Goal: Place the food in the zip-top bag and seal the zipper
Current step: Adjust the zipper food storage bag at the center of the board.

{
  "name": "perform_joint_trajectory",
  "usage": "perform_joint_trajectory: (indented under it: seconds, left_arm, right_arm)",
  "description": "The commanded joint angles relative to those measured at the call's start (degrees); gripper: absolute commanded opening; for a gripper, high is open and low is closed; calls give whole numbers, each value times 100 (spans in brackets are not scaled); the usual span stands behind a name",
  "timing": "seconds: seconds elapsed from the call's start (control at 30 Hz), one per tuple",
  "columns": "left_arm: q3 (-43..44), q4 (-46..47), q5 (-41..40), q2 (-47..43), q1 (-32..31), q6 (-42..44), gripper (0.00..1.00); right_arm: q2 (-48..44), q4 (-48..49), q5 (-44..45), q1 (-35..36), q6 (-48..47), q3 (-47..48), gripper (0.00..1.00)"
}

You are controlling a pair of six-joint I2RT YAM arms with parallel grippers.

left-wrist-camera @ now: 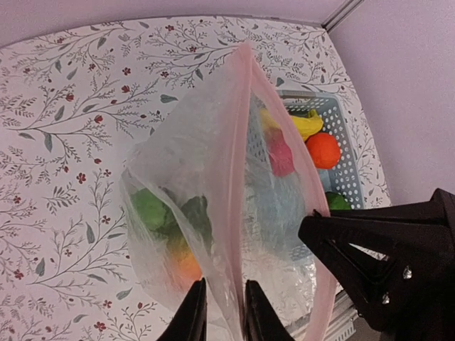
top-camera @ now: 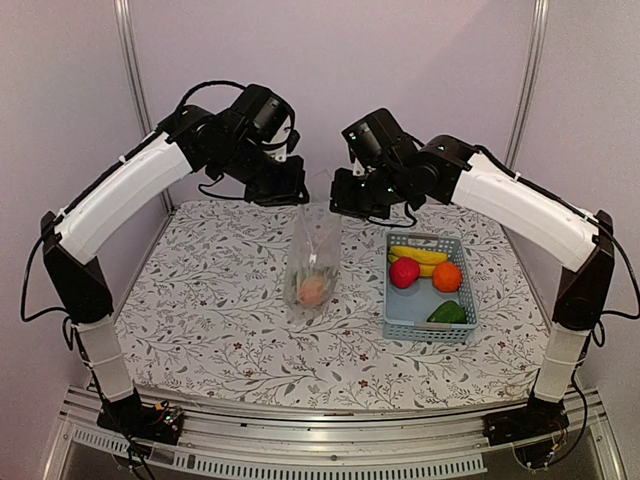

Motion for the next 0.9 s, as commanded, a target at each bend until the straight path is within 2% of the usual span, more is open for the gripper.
perform_joint_trajectory:
  seconds: [0.0,0.2,0.33,0.5,0.57,0.73,0.87]
  left_arm:
    - [263,-188,-17,148,-112,-59,20]
    - [268,-294,-24,231,-190,-74,22]
    - [243,-325,-67,263,-210,-85,15]
    - [113,-237,-134,178,-228,-68,3]
    - [89,-205,-195,113,-231,-59,0]
    - [96,-158,-448,-127,-216,30,0]
    - [60,-289,-529,-306,-162,144,0]
  right_arm:
    - [-276,226,226,-26,124,-85,0]
    - [-476,492,242,-27,264,-334,0]
    - [-608,653,218,-24,288,-538,0]
    - [-714,787,1,-37,336,-777,1]
    - [-772,832,-174,-53,206,-795,8]
    - [-1220,818,-477,-178,-40,-959,41]
    - [-1915,820,-540,-433,-65,-1653,54]
